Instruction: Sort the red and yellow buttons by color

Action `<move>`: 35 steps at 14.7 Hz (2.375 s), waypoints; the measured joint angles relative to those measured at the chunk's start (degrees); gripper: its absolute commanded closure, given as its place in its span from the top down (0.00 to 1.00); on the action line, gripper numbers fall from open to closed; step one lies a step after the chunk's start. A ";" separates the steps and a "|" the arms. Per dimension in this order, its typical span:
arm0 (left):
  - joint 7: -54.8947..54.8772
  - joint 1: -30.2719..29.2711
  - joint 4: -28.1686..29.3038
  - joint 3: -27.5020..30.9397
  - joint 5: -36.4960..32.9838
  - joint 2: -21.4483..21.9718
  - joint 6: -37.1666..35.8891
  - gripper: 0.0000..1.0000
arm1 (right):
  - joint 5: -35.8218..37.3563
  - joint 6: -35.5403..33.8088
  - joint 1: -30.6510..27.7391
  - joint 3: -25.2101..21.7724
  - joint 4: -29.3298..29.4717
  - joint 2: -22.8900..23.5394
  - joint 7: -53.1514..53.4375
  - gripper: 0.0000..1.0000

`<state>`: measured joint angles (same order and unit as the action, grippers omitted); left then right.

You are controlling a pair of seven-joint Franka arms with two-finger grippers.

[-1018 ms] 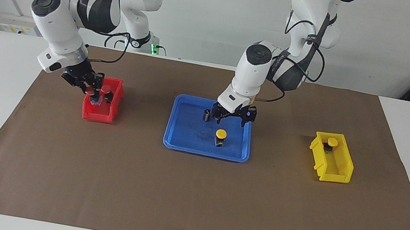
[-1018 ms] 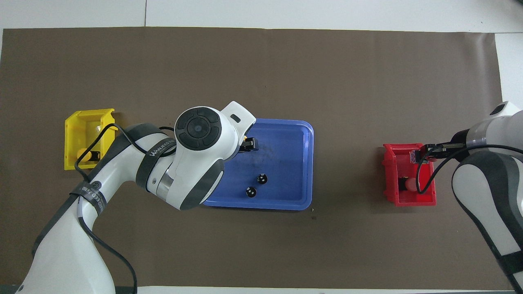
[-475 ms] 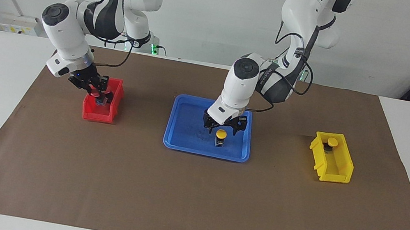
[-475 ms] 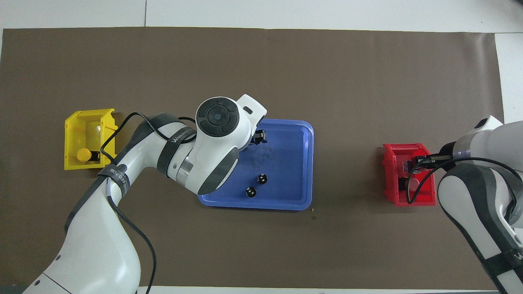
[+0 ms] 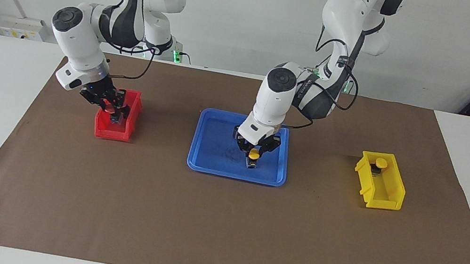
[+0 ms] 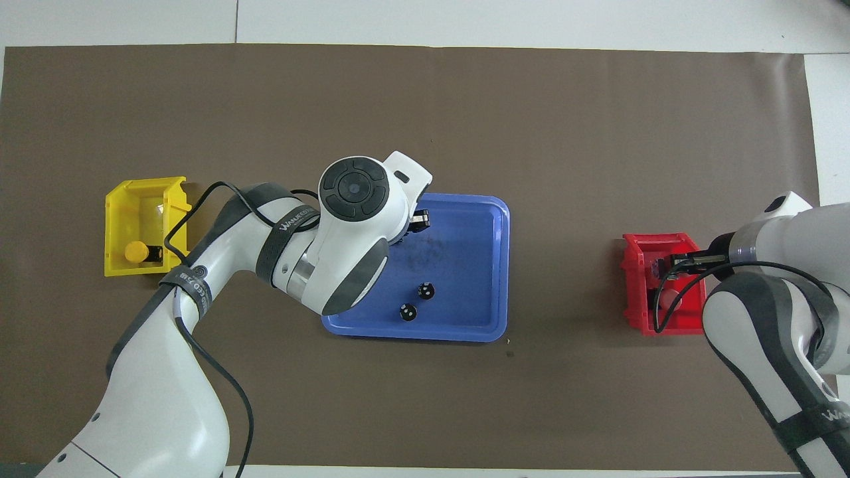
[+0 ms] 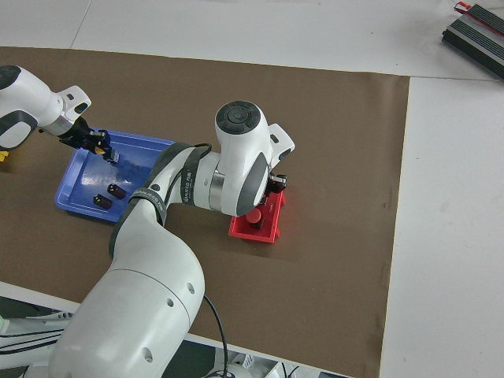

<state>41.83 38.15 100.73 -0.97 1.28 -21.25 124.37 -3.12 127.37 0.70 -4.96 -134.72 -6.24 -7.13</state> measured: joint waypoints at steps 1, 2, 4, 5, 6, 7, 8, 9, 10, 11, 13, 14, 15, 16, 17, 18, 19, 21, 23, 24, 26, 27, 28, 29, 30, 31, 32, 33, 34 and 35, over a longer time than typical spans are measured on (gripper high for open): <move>0.16 0.00 -1.08 0.02 0.00 0.00 -1.67 0.01 | 0.00 0.02 0.02 0.02 -0.31 0.00 0.00 0.23; 0.30 -0.04 -3.24 0.11 0.00 0.03 -5.16 0.01 | 0.00 0.04 0.04 0.02 -0.61 0.01 0.00 0.23; 0.18 -0.38 -8.36 0.85 -0.01 0.74 -13.47 0.01 | 0.00 1.10 0.15 0.02 -1.14 0.33 0.00 0.23; -1.02 -1.22 -9.88 1.41 -0.03 1.89 -16.77 0.01 | 0.00 1.71 0.33 0.02 -1.32 0.65 0.00 0.23; -3.68 -3.15 -10.60 1.78 -0.04 3.39 -19.76 0.01 | 0.00 2.42 0.51 0.04 -1.45 1.07 0.00 0.23; -7.54 -6.07 -10.75 2.02 -0.04 5.00 -22.47 0.01 | 0.00 3.33 0.64 0.10 -1.53 1.46 0.00 0.23; -12.26 -9.86 -10.76 2.20 -0.04 6.41 -24.75 0.01 | 0.00 3.86 0.80 0.14 -1.55 1.82 0.00 0.24; -16.94 -13.82 -10.74 2.39 -0.04 7.37 -26.05 0.01 | 0.00 4.17 1.01 0.15 -1.57 2.04 0.00 0.26; -21.39 -17.58 -10.73 2.60 -0.16 7.79 -26.47 0.01 | 0.00 4.29 1.25 0.16 -1.60 2.15 0.00 0.34; -25.29 -20.65 -10.72 2.78 -0.50 7.82 -26.50 0.01 | 0.00 4.29 1.44 0.18 -1.63 2.18 0.00 0.40; -32.57 -25.69 -10.70 3.02 -1.47 7.80 -26.49 0.01 | 0.00 4.29 1.57 0.20 -1.64 2.17 0.00 0.55; -35.97 -27.96 -10.70 3.06 -1.74 7.80 -26.44 0.01 | 0.00 4.29 1.58 0.20 -1.64 2.17 -0.01 0.57; -38.86 -30.04 -10.69 3.09 -1.81 7.80 -26.20 0.01 | 0.00 4.29 1.58 0.20 -1.62 2.17 -0.08 0.60; -40.89 -31.83 -10.63 3.11 -1.82 7.81 -25.58 0.01 | 0.01 4.25 1.58 0.20 -1.54 2.17 -0.15 0.61; -42.16 -33.21 -10.35 3.11 -1.82 7.81 -24.34 0.01 | 0.10 3.96 1.58 0.20 -1.29 2.17 -0.28 0.61; -42.74 -34.08 -9.73 3.12 -1.82 7.84 -22.84 0.01 | 0.30 2.99 1.58 0.19 -0.72 2.18 -0.41 0.61; -42.90 -34.62 -8.53 3.11 -1.86 7.98 -20.97 0.01 | 0.64 1.48 1.58 0.20 0.31 2.21 -0.47 0.63; -43.83 -35.68 -4.44 3.11 -1.95 8.76 -16.43 0.01 | 1.37 -3.12 1.58 0.20 3.92 2.31 -0.49 0.70; -45.75 -36.95 -0.10 3.11 -1.96 9.69 -12.45 0.01 | 1.98 -8.22 1.58 0.19 8.51 2.33 -0.49 0.92; -46.42 -37.53 1.68 3.10 -1.96 10.10 -10.92 0.01 | 2.05 -10.79 1.58 0.19 10.84 2.31 -0.49 1.00; -46.95 -38.07 4.84 3.10 -1.96 10.83 -8.15 0.01 | 2.06 -15.83 1.57 0.19 15.84 2.26 -0.49 1.00; -46.98 -38.07 6.56 3.08 -1.96 11.25 -6.90 0.01 | 2.06 -18.29 1.49 0.18 18.60 2.24 -0.49 1.00; -46.99 -38.07 8.38 2.97 -1.96 11.79 -5.64 0.01 | 2.06 -20.61 1.43 0.16 21.24 2.22 -0.49 1.00; -46.99 -38.04 10.18 2.83 -1.96 12.36 -4.33 0.01 | 2.07 -22.96 1.41 0.11 23.87 2.22 -0.49 1.00; -46.99 -37.96 11.66 2.69 -1.96 12.95 -3.35 0.01 | 2.07 -25.43 1.35 0.07 26.58 2.23 -0.49 1.00; -46.99 -37.90 12.81 2.58 -1.97 13.51 -2.62 0.01 | 2.07 -28.17 1.20 0.03 29.36 2.25 -0.49 1.00; -46.99 -37.88 13.55 2.48 -1.97 13.90 -2.11 0.01 | 2.08 -31.09 1.07 -0.08 32.18 2.30 -0.49 1.00; -46.99 -37.86 14.12 2.41 -1.97 14.13 -1.52 0.01 | 2.08 -34.00 0.92 -0.18 35.09 2.42 -0.49 1.00; -46.99 -37.86 14.54 2.37 -1.97 14.18 -0.94 0.01 | 2.14 -36.45 0.78 -0.22 37.87 2.73 -0.49 1.00; -46.99 -37.85 14.96 2.35 -1.97 14.17 -0.04 0.01 | 2.35 -38.80 0.72 -0.22 40.72 3.44 -0.48 1.00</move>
<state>-5.16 0.30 115.68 1.38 -0.69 -7.08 124.33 -0.77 88.56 1.42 -5.19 -94.00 -2.81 -7.61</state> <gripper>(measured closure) 0.586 0.000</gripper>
